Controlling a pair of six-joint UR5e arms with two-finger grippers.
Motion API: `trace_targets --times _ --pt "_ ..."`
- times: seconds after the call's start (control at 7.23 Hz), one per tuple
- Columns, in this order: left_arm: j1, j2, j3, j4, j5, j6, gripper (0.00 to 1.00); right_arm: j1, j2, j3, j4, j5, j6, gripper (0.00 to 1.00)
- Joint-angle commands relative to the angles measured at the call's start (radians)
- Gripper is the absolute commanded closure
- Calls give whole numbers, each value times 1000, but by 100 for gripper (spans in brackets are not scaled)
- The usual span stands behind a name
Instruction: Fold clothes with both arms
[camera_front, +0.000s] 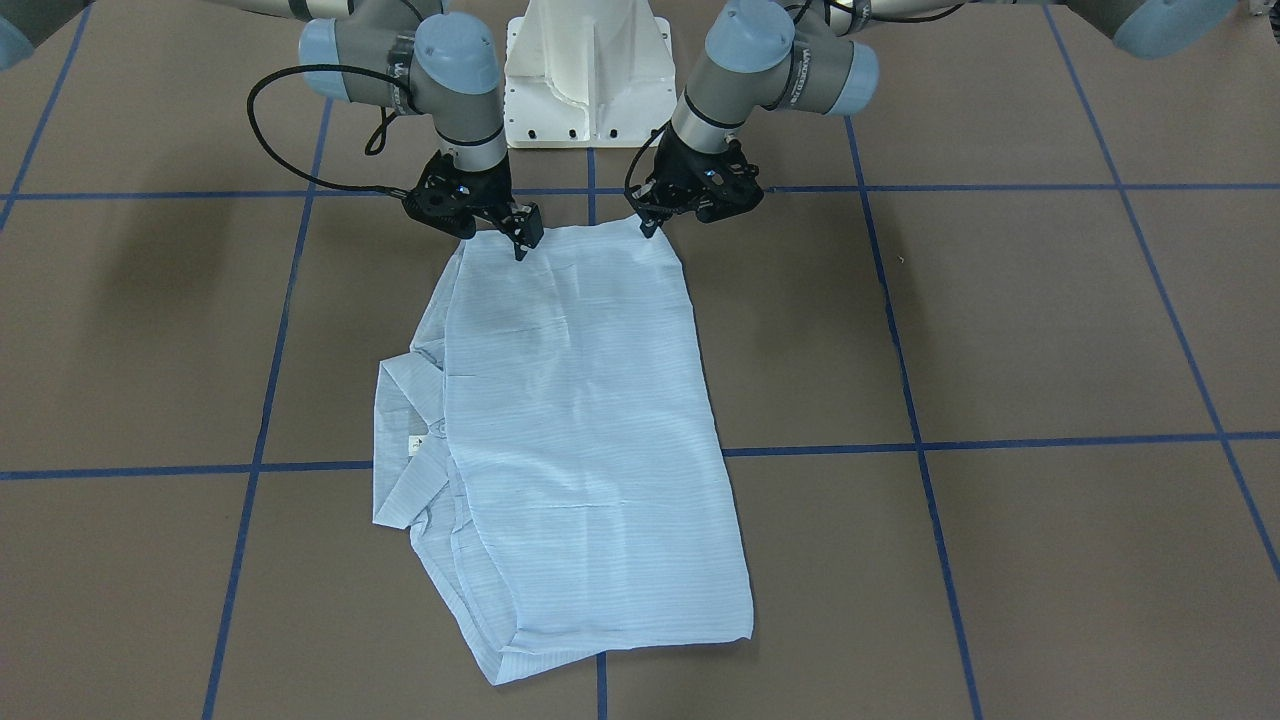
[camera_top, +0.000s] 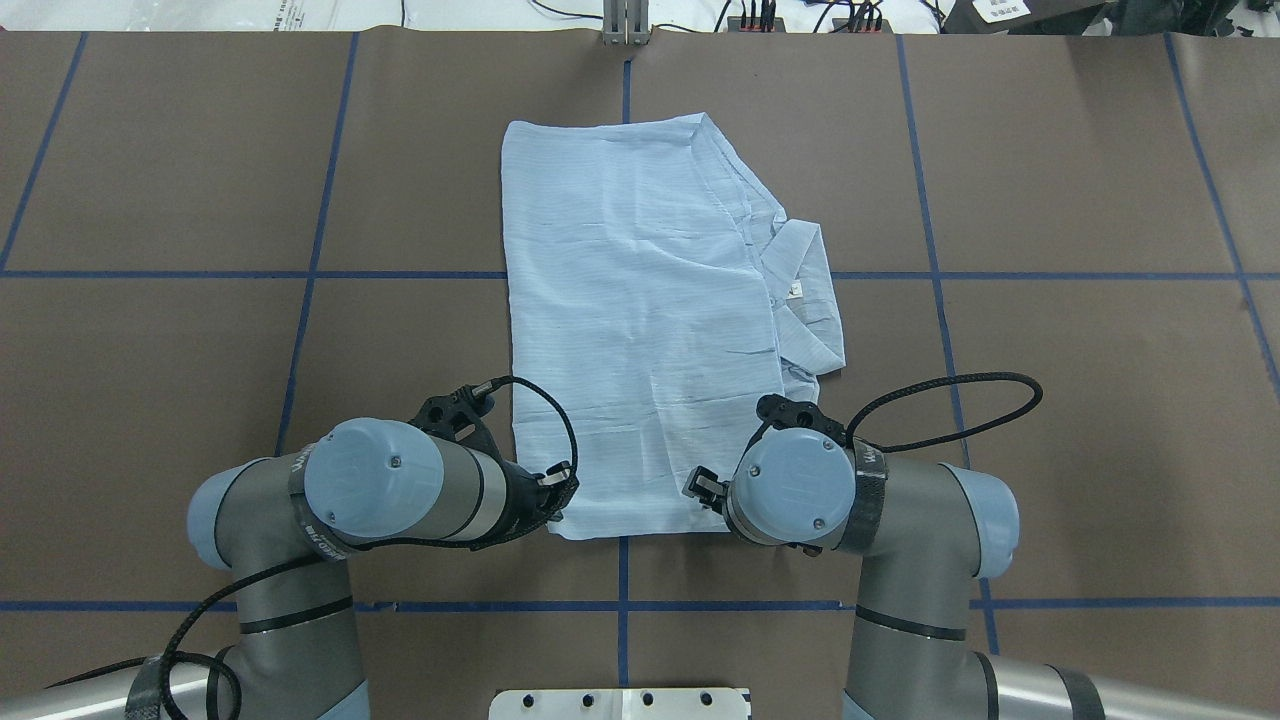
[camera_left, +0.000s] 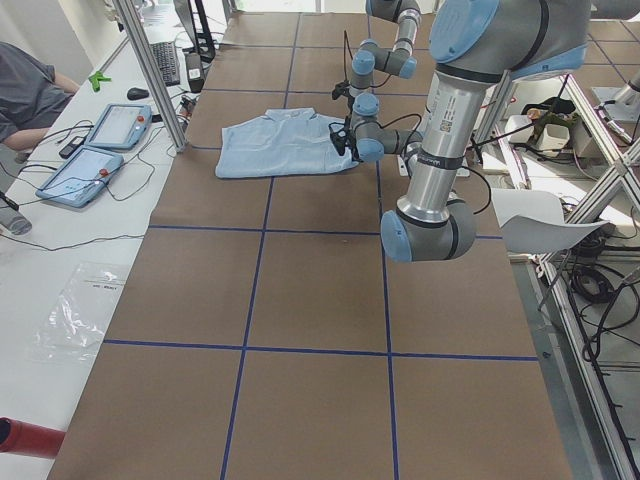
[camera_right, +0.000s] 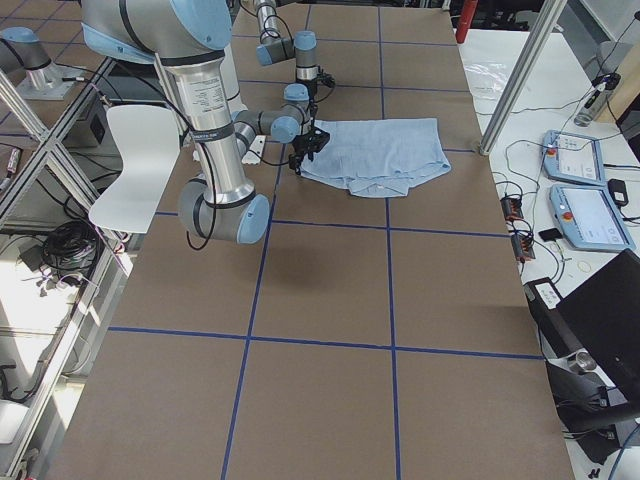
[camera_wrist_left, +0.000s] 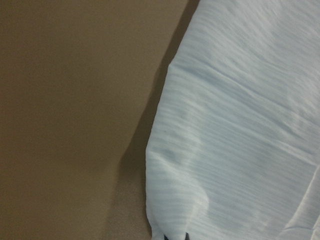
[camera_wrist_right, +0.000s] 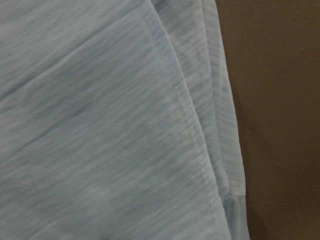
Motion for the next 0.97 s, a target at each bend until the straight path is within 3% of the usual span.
trace_targets --times 0.0,0.28,0.42,0.69,0.83 --pt "0 0 0 0 1 0 100 -1 -2 0 2 -1 1 5" --pt "0 0 0 0 1 0 100 -1 0 6 2 1 -5 61" --pt "0 0 0 0 1 2 100 -1 0 12 2 1 -8 81" --pt "-3 0 2 0 1 5 100 0 4 29 2 2 -10 100" --pt "-6 0 2 0 1 3 100 0 8 35 -1 1 -7 100"
